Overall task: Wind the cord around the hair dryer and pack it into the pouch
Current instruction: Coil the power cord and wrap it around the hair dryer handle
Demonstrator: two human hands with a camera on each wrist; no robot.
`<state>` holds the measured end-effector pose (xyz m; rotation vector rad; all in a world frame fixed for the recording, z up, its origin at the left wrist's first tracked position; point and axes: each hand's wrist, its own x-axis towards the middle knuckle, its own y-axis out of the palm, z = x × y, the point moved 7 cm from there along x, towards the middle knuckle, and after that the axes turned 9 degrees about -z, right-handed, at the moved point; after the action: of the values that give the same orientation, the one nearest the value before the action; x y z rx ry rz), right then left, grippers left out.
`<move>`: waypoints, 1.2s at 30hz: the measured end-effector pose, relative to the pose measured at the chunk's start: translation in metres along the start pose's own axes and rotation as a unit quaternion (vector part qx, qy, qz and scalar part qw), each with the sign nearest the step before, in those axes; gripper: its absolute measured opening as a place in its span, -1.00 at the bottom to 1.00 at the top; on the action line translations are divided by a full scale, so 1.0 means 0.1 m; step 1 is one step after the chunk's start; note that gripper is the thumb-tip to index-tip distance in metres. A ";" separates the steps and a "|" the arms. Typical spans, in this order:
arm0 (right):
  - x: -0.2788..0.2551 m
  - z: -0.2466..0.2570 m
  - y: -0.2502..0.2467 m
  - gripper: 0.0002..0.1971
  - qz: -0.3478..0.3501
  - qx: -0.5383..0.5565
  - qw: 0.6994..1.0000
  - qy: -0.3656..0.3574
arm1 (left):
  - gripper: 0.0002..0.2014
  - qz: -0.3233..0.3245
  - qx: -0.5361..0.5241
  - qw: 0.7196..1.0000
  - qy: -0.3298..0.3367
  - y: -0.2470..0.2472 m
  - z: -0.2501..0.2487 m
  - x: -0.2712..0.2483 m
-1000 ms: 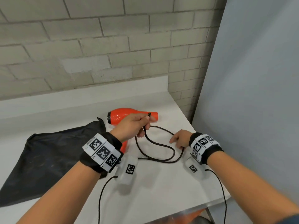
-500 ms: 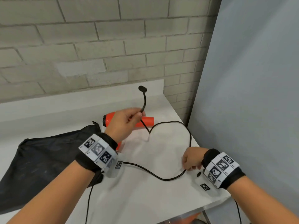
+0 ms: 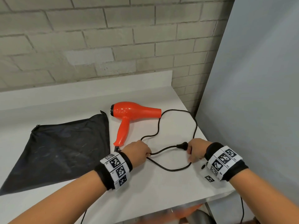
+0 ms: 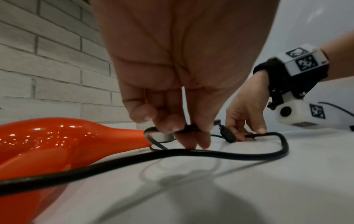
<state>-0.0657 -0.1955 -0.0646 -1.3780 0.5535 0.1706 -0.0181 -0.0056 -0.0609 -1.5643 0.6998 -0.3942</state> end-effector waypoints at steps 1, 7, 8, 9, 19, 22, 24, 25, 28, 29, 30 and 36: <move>0.01 -0.01 -0.01 -0.48 -0.011 -0.003 1.000 0.015 | -0.70 0.016 -0.006 1.000 -0.011 0.04 0.02 0.04; 0.01 0.30 -0.21 -0.39 -0.165 0.037 0.985 -0.046 | -0.70 -0.027 -0.139 0.989 -0.048 -0.12 0.17 0.05; 0.00 0.41 -0.20 -0.46 -0.155 0.046 0.983 -0.084 | -0.70 -0.062 -0.150 0.984 -0.076 -0.21 0.28 0.05; 0.01 0.51 -0.17 -0.54 -0.130 0.043 0.984 -0.113 | -0.70 -0.092 -0.152 0.977 -0.115 -0.30 0.43 0.05; 0.27 0.58 0.01 -0.67 -0.051 -0.113 0.990 -0.066 | -0.60 0.014 -0.133 0.946 -0.295 -0.28 1.09 0.13; 0.20 0.57 -0.12 -0.66 -0.088 -0.091 0.991 -0.048 | -0.60 0.030 -0.148 0.942 -0.300 -0.24 1.10 0.17; 0.07 0.66 -0.22 -0.67 -0.118 -0.052 0.991 -0.046 | -0.61 0.022 -0.185 0.932 -0.311 -0.24 1.10 0.18; -0.03 0.76 -0.30 -0.68 -0.150 -0.023 0.986 -0.062 | -0.59 0.018 -0.213 0.925 -0.315 -0.24 1.11 0.19; -0.50 1.20 -0.50 -0.81 -0.241 0.103 0.951 -0.166 | -0.57 0.014 -0.381 0.863 -0.331 -0.20 1.06 0.21; -0.62 1.31 -0.47 -0.80 -0.225 0.144 0.944 -0.194 | -0.59 0.006 -0.426 0.840 -0.336 -0.23 1.04 0.20; -0.70 1.40 -0.37 -0.76 -0.183 0.162 0.947 -0.210 | -0.63 -0.007 -0.461 0.821 -0.337 -0.28 1.01 0.18; -0.63 1.46 0.11 -0.46 -0.020 0.077 0.977 -0.198 | -0.71 -0.072 -0.665 0.675 -0.311 -0.55 0.81 0.09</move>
<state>-0.0846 -0.0405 -0.0321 -1.1621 0.2015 0.3534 0.0511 0.0508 -0.0192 -2.9175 0.2253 0.7702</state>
